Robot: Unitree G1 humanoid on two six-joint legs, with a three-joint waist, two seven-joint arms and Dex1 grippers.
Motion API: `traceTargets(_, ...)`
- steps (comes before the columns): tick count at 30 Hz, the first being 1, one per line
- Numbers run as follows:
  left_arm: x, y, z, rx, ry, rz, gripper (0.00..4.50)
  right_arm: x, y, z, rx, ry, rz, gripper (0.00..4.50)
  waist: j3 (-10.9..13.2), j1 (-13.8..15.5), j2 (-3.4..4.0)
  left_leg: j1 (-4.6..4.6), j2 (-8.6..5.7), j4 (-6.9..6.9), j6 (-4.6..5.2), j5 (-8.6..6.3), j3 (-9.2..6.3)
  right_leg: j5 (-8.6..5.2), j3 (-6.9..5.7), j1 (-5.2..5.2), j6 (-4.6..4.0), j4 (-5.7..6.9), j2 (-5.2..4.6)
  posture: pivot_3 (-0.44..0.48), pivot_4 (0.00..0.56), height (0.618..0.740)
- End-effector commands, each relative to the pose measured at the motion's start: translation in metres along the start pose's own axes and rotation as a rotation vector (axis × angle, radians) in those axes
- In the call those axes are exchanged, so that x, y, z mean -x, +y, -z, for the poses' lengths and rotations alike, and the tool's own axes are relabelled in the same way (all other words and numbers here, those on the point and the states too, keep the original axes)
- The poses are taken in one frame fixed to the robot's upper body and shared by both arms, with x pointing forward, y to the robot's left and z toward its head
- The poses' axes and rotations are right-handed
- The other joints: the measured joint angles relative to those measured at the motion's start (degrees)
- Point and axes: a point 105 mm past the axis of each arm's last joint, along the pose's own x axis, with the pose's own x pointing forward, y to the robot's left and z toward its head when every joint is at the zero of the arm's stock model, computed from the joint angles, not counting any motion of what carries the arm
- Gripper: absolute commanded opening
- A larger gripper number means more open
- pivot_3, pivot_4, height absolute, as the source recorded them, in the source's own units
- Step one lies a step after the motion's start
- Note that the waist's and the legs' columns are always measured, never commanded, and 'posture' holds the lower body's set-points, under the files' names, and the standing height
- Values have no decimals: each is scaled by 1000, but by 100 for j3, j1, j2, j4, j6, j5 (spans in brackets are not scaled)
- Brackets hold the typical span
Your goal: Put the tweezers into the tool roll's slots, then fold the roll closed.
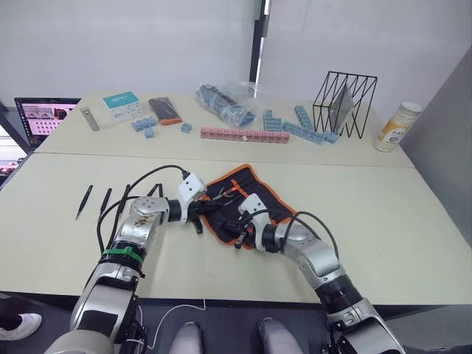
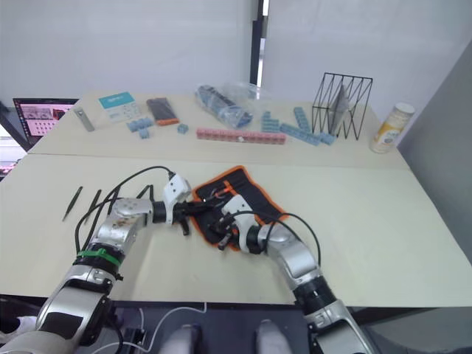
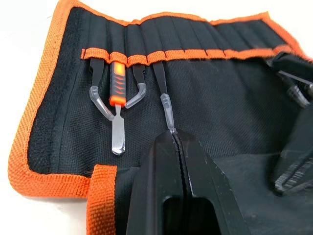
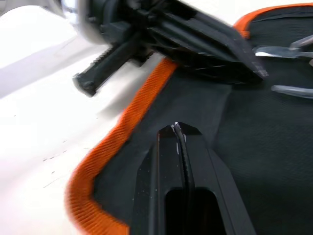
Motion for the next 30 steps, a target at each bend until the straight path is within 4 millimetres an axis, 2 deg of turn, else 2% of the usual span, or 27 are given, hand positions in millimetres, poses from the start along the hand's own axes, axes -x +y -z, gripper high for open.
traceTargets(1,0,-5,28,54,77,-11,0,0,20,20,-49,95,-113,9,-7,-4,7,7,1,-1,-1,0,0,-1,0,4,-2,0,0,0,150,740)
traceTargets(7,0,-7,24,59,49,-2,0,10,21,39,-50,227,-148,9,-35,4,37,11,1,0,-1,-1,1,-4,-1,6,-7,2,-1,0,150,740)
traceTargets(10,6,-9,6,50,-38,27,0,11,19,43,-41,244,-142,9,-42,-2,46,11,1,-7,-1,-1,2,-6,-1,3,-9,1,-1,0,150,740)
traceTargets(12,12,-16,-16,52,-148,75,0,11,20,43,-45,247,-149,9,-42,-3,47,9,1,-14,0,0,1,-8,-2,-3,-13,2,-1,0,150,740)
traceTargets(14,15,-23,-29,33,-200,103,0,11,21,44,-48,250,-153,9,-42,4,47,1,1,-16,0,0,1,-9,-3,-8,-13,2,-1,0,150,740)
traceTargets(18,6,-43,-16,-19,-147,115,0,7,22,43,-40,247,-159,9,-42,4,47,4,1,-13,0,0,0,-10,-3,-4,-12,2,-1,0,150,740)
traceTargets(21,4,-46,2,5,-99,84,0,5,22,43,-35,249,-157,9,-43,-21,48,12,2,-13,0,0,2,-9,-3,-1,-14,2,-1,0,150,740)
traceTargets(23,6,-41,8,32,-97,44,0,5,21,43,-35,250,-156,9,-43,-11,48,12,3,-14,0,0,1,-10,-4,-6,-16,4,-1,0,150,740)
traceTargets(27,27,-12,37,52,-45,-135,0,8,19,44,-41,255,-147,9,-44,-16,50,23,4,-13,-1,0,1,-16,-7,1,-26,4,-1,0,150,740)
traceTargets(30,37,5,40,92,-79,-228,0,9,20,46,-48,257,-144,9,-46,-16,53,44,5,-16,-2,-1,2,-36,-7,18,-61,4,-1,0,150,740)
